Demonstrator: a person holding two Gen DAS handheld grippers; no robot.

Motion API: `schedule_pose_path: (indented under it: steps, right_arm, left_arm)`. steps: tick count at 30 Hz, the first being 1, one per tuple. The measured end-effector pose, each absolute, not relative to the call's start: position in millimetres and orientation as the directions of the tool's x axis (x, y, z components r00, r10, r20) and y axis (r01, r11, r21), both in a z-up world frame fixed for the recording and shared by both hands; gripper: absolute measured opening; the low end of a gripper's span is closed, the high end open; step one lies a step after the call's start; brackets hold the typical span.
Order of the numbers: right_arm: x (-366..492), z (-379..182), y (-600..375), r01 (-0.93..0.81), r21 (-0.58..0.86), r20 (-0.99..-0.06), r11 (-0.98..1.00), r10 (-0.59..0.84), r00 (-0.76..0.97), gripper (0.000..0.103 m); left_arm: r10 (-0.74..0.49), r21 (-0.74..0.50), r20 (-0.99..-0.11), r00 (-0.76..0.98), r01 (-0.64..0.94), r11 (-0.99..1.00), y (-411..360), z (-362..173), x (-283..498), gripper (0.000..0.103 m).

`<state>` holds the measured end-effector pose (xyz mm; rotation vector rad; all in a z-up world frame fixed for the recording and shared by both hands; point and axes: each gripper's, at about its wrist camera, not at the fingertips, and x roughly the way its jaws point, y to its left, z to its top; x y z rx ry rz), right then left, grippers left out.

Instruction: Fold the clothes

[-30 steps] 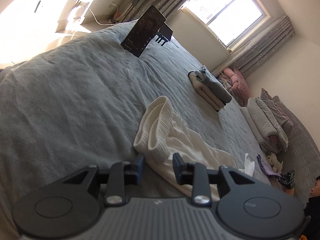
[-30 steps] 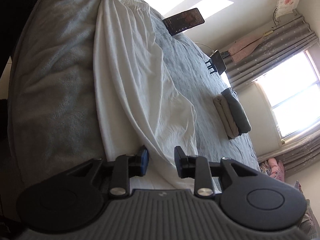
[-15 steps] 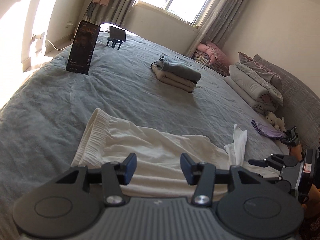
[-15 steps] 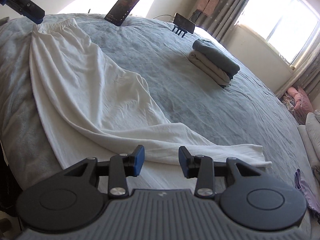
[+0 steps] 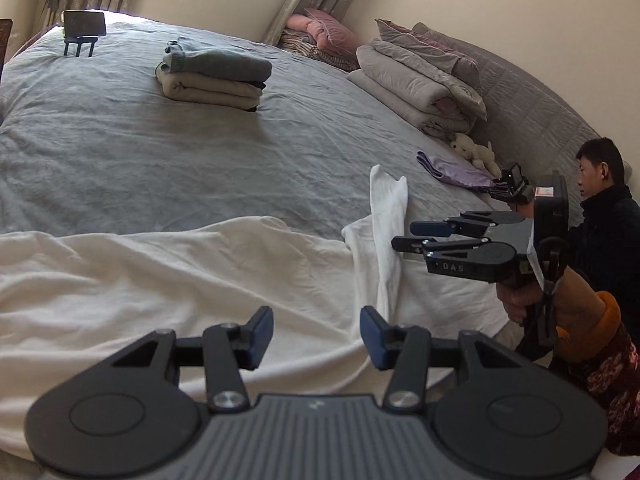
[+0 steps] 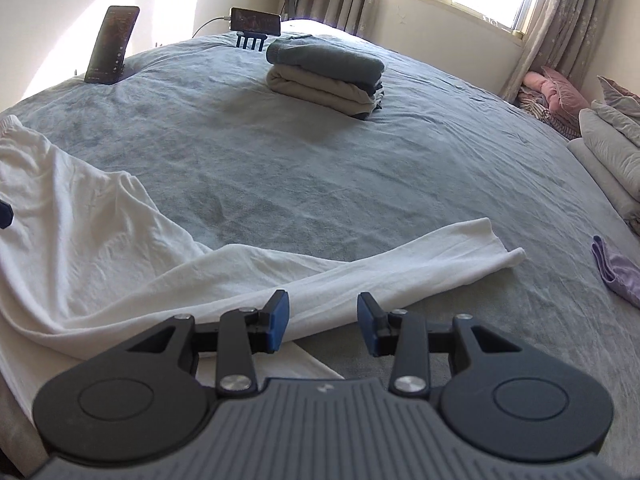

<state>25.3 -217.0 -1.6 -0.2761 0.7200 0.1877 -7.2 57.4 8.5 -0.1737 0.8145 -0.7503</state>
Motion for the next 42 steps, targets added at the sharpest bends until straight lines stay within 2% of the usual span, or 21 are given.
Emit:
schedule_pose_path:
  steps: [5, 8, 10, 15, 18, 19, 20, 21, 22, 23, 24, 31, 39, 42]
  right_arm:
    - [40.8, -2.5, -231.4, -0.222, -0.145, -0.689, 0.964, 0.063, 0.722, 0.040]
    - [53.0, -3.0, -240.6, -0.174, -0.131, -0.691, 0.976, 0.036, 0.722, 0.048]
    - [61.7, -5.1, -245.7, -0.147, -0.133, -0.695, 0.980, 0.014, 0.719, 0.059]
    - [80.1, -15.4, -255.9, -0.090, -0.115, -0.712, 0.989, -0.019, 0.702, 0.064]
    - [86.7, -20.8, -261.9, -0.051, -0.069, -0.717, 0.996, -0.014, 0.697, 0.065]
    - [87.2, -22.2, -262.6, -0.045, -0.055, -0.713, 0.997, -0.007, 0.701, 0.065]
    - [87.6, -23.5, -263.3, -0.040, -0.041, -0.709, 0.998, 0.000, 0.705, 0.063]
    - [87.1, -23.6, -263.8, -0.050, -0.018, -0.702, 0.999, 0.023, 0.712, 0.047]
    - [86.6, -23.7, -264.3, -0.060, 0.004, -0.694, 0.998, 0.046, 0.719, 0.025]
    - [85.3, -22.0, -263.9, -0.067, 0.012, -0.685, 0.998, 0.058, 0.726, 0.014]
    - [84.0, -20.3, -263.4, -0.074, 0.021, -0.677, 0.997, 0.069, 0.733, 0.008]
    - [62.5, 10.8, -255.5, -0.090, -0.030, -0.583, 0.996, 0.056, 0.810, 0.008]
    - [34.5, 66.5, -250.4, -0.094, -0.081, -0.454, 0.992, 0.047, 0.890, 0.008]
    - [19.5, 80.7, -243.5, -0.103, -0.118, -0.408, 0.988, 0.047, 0.912, 0.008]
  left_arm:
    - [-0.720, -0.444, -0.591, 0.364, 0.599, 0.667, 14.8, -3.1, 2.9, 0.048]
    - [-0.738, -0.454, -0.590, 0.327, 0.621, 0.639, -1.5, -9.8, 7.1, 0.047]
    - [-0.749, -0.466, -0.588, 0.305, 0.628, 0.623, -8.6, -15.1, 9.0, 0.046]
    - [-0.766, -0.492, -0.579, 0.279, 0.629, 0.602, -13.5, -29.2, 8.5, 0.043]
    - [-0.768, -0.496, -0.570, 0.291, 0.624, 0.604, -12.2, -31.9, 9.1, 0.034]
    - [-0.767, -0.495, -0.569, 0.297, 0.621, 0.608, -11.4, -33.3, 9.5, 0.027]
    - [-0.765, -0.493, -0.568, 0.304, 0.618, 0.612, -10.5, -34.8, 9.9, 0.019]
    - [-0.762, -0.492, -0.568, 0.311, 0.614, 0.617, -9.6, -36.4, 10.1, 0.014]
    - [-0.760, -0.490, -0.568, 0.317, 0.612, 0.621, -8.8, -37.3, 10.1, 0.005]
    - [-0.757, -0.487, -0.567, 0.323, 0.610, 0.625, -8.0, -37.8, 10.1, 0.004]
    - [-0.760, -0.491, -0.561, 0.327, 0.608, 0.624, -6.5, -37.4, 9.6, 0.004]
    - [-0.780, -0.487, -0.507, 0.367, 0.624, 0.610, 3.7, -20.7, 2.3, 0.003]
    - [-0.814, -0.525, -0.384, 0.436, 0.622, 0.581, 35.0, 15.6, -5.6, 0.003]
    - [-0.826, -0.508, -0.363, 0.432, 0.652, 0.564, 40.4, 25.9, -15.2, 0.003]
